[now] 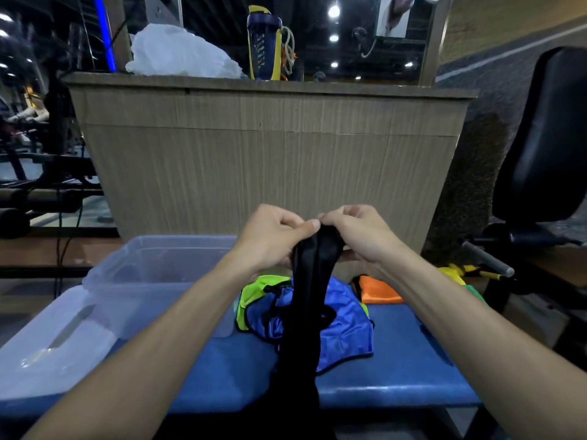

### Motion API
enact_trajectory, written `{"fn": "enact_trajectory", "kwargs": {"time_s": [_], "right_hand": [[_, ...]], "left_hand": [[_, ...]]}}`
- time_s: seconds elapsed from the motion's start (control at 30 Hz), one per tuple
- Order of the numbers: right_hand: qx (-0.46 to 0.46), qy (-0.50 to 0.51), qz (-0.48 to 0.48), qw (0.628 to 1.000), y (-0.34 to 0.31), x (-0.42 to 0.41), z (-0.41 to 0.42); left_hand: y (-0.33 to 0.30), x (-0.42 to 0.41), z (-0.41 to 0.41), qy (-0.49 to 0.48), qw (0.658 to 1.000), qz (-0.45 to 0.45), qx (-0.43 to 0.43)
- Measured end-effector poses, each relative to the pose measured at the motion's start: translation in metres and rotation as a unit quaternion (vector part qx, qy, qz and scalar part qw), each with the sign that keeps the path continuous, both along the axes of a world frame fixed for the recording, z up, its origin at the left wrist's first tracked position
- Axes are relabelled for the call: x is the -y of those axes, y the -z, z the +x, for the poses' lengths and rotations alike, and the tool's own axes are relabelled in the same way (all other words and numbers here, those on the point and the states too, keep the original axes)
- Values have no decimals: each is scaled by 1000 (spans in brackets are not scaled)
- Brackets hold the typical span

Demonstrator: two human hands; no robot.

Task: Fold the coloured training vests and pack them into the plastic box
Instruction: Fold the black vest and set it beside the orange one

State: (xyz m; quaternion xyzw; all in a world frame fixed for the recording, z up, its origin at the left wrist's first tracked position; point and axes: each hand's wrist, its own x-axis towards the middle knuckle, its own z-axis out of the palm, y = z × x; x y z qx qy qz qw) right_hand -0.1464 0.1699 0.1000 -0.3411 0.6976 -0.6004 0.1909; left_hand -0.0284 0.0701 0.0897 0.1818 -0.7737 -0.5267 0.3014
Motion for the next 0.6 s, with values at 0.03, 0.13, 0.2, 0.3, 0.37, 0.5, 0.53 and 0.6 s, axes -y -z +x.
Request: {"fn": "enact_trajectory", "kwargs": {"time_s": [0.03,0.13,0.2,0.3,0.37,0.5,0.53,0.6], "right_hand": [[11,7,-1,1000,0,1,-1],[23,1,-1,1000,-1,1,4],[17,-7,6,1000,-2,0,9],[18,-25,14,999,-4,-4,12],[20,-36,25,999,-7,-8,15],[-22,-79,51,995,-9,-18,18],[-59,-68,58,994,-7,-19,17],[-197,1,85,977,-1,-18,12]], "left_hand": [[1,1,0,-7,1000,12,-2],[2,-1,0,-11,999,28,-11],[1,1,-1,-20,1000,20,-10],[-3,3,2,-29,1000,7,-3],[-6,2,5,-26,1000,8,9],[-15,-2,14,36,994,98,43],[-17,-3,17,70,986,147,46],[-21,-3,23,127,966,220,49]]}}
